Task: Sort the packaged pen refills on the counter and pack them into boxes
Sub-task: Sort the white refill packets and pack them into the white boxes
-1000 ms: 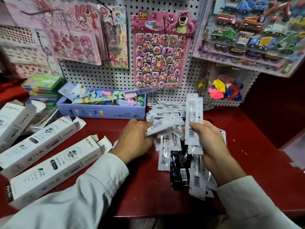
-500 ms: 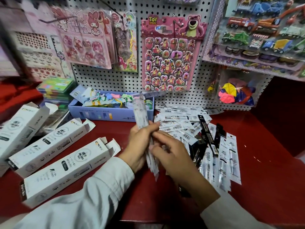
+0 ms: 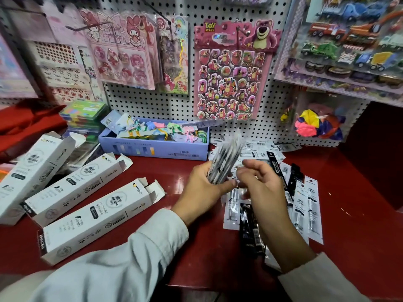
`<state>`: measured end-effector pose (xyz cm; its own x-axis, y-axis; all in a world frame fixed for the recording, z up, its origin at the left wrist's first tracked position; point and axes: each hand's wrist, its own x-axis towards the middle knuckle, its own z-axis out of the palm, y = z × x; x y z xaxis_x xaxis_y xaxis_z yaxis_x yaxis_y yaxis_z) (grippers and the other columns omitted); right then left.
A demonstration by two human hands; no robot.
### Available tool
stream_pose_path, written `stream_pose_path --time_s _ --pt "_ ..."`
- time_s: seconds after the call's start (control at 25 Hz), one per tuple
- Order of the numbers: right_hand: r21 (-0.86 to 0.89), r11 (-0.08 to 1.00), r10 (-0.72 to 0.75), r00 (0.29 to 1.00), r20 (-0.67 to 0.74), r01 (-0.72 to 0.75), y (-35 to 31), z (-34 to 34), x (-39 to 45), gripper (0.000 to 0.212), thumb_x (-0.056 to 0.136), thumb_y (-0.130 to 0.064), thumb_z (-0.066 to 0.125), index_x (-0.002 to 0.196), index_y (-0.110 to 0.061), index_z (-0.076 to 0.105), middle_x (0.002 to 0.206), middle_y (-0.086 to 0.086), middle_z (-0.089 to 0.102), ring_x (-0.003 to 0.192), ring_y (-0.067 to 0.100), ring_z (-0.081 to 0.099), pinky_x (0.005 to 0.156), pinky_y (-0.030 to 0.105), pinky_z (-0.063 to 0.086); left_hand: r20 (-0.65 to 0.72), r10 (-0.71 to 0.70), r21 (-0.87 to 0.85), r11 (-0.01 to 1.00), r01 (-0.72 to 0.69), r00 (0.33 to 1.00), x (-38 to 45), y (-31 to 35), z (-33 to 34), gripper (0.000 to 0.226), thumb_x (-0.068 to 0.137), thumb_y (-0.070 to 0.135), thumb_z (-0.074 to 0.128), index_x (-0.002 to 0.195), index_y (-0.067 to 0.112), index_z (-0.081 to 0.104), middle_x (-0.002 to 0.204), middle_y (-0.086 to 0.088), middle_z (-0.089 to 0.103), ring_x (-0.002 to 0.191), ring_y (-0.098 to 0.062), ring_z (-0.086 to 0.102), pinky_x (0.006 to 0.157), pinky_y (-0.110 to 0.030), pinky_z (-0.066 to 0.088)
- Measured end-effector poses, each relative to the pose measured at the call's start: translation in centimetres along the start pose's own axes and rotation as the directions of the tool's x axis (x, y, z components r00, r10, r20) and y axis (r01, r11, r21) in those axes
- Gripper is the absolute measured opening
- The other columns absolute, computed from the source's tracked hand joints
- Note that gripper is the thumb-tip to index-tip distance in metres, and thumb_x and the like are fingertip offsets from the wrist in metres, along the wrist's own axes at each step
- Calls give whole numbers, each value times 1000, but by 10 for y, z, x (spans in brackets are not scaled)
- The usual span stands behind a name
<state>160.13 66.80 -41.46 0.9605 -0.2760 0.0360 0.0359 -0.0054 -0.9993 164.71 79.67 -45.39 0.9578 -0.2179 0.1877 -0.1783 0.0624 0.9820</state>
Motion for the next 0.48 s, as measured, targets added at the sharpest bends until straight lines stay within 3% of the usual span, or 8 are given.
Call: stream_pose_path --time_s 0.12,0.2,0.28,0.36,0.44,0.48 --pt "176 973 102 964 247 -149 0 3 2 31 86 -1 66 115 -10 62 100 6 75 91 20 72 68 20 54 171 -261 38 965 258 950 -11 1 2 20 72 -1 77 74 17 67 68 -3 65 64 -20 57 63 -27 45" --pt "264 948 80 934 349 -180 -2 0 3 28 82 -3 70 109 -3 65 94 14 74 84 28 67 70 32 52 326 -294 -16 948 317 898 -17 13 0 18 73 -1 72 74 17 68 67 -6 62 56 -22 53 56 -31 45" --pt "348 916 -14 852 524 -199 -7 -9 7 33 74 -12 78 104 -2 68 88 18 71 73 32 62 70 45 49 552 -283 -106 909 403 784 -17 32 -10 20 77 -4 63 75 16 66 64 -1 59 46 -15 46 53 -27 48" --pt "412 872 -104 724 682 -263 -10 -15 13 40 73 -15 80 111 -5 68 98 18 72 86 32 69 81 48 55 720 -311 -72 856 512 621 -21 48 -15 19 78 -8 54 79 9 60 60 -3 54 42 -10 44 61 -31 52" --pt "373 887 -109 660 743 -273 -5 -9 17 29 78 -20 79 101 -6 68 91 14 70 90 30 68 96 56 46 728 -405 55 838 542 553 -29 51 -12 17 76 -10 52 77 6 58 61 -11 48 43 -10 46 66 -33 53" --pt "320 912 -71 673 736 -255 -1 -1 18 23 81 -28 77 86 -7 67 79 9 67 81 26 66 99 60 40 680 -455 108 838 535 575 -31 51 -9 18 77 -11 52 76 5 60 62 -12 51 45 -10 50 65 -31 54"
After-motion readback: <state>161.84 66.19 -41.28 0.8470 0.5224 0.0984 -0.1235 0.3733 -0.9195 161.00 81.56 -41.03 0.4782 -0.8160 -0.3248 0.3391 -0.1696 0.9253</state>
